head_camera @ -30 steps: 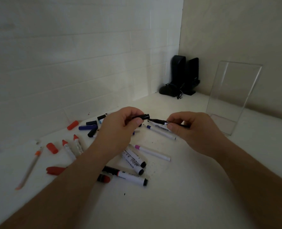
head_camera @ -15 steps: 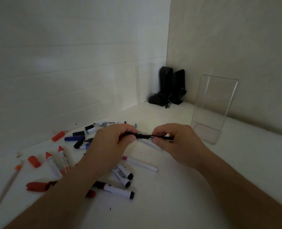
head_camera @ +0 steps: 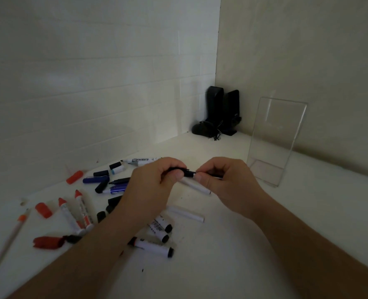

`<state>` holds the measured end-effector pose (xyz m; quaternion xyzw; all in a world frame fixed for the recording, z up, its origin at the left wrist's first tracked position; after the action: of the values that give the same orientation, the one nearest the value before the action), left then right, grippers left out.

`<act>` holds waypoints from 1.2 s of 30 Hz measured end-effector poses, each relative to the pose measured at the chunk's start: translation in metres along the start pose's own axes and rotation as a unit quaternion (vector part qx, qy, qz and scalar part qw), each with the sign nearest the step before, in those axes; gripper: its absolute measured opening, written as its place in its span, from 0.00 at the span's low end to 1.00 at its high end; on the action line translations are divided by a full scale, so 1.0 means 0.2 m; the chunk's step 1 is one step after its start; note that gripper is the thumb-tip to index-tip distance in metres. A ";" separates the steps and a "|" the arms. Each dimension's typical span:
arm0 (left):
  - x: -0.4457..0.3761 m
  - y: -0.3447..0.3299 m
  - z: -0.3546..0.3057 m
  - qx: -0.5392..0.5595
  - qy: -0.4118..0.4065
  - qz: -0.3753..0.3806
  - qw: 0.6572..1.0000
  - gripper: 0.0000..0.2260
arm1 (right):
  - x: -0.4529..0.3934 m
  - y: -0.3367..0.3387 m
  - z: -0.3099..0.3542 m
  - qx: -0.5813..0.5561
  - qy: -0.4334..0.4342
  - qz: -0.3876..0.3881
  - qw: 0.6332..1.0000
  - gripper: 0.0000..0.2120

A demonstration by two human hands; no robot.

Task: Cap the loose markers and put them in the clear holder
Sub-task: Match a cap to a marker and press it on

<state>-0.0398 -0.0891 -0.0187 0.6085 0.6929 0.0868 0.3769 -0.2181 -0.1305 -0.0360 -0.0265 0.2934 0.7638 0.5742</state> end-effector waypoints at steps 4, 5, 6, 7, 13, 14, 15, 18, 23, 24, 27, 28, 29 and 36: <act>-0.02 -0.03 -0.02 0.212 0.055 0.007 0.976 0.06 | 0.00 0.03 0.08 -0.038 0.014 -0.037 0.998 0.03; -0.03 -0.04 -0.04 0.261 0.075 0.009 0.962 0.06 | 0.01 0.05 0.11 -0.027 0.012 -0.046 0.999 0.03; -0.06 -0.06 -0.07 0.300 0.099 0.014 0.949 0.05 | 0.00 0.07 0.13 0.003 0.013 -0.051 0.999 0.03; -0.09 -0.07 -0.09 0.325 0.122 0.019 0.938 0.05 | 0.00 0.12 0.16 0.043 0.016 -0.058 0.997 0.02; -0.29 -0.29 -0.39 0.498 0.193 0.068 0.843 0.06 | 0.17 0.80 0.31 0.075 0.057 -0.309 0.946 0.05; -0.30 -0.36 -0.43 0.486 0.208 0.075 0.845 0.06 | 0.21 0.92 0.29 0.084 0.044 -0.348 0.933 0.07; -0.32 -0.43 -0.45 0.449 0.219 0.077 0.863 0.06 | 0.22 1.01 0.25 0.095 0.022 -0.373 0.923 0.11; -0.36 -0.63 -0.52 0.291 0.199 0.096 0.931 0.19 | 0.14 1.15 0.10 0.103 -0.072 -0.327 0.937 0.36; -0.40 -0.78 -0.54 0.182 0.166 0.046 0.968 0.56 | -0.04 1.05 -0.03 0.042 -0.126 -0.169 0.977 0.61; -0.40 -0.80 -0.54 0.179 0.165 0.035 0.969 0.58 | -0.06 1.03 -0.04 0.025 -0.129 -0.166 0.977 0.61; -0.40 -0.87 -0.50 0.195 0.175 0.019 0.965 0.57 | -0.09 1.03 -0.06 -0.004 -0.132 -0.178 0.975 0.58; -0.39 -0.89 -0.49 0.199 0.176 0.012 0.964 0.55 | -0.10 1.04 -0.07 -0.018 -0.137 -0.185 0.973 0.58; -0.39 -0.90 -0.49 0.201 0.176 0.001 0.963 0.53 | -0.10 1.05 -0.07 -0.032 -0.142 -0.188 0.971 0.57; -0.30 -0.86 -0.50 0.171 0.149 -0.011 0.974 0.49 | -0.12 1.03 0.08 -0.110 -0.221 -0.128 0.961 0.31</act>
<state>-0.2371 -0.1521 -0.0228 0.6362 0.7527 0.0524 0.1613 -0.3900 -0.1780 0.0728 0.0429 0.0673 0.6984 0.7112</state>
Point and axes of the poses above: each hand's wrist, its own x-axis away from the middle knuckle, its own y-axis out of the back of the hand, z = x × y, the point moved 8 cm from there along -x, towards the middle knuckle, and after that the axes turned 2 degrees about z, right-handed, at the moved point
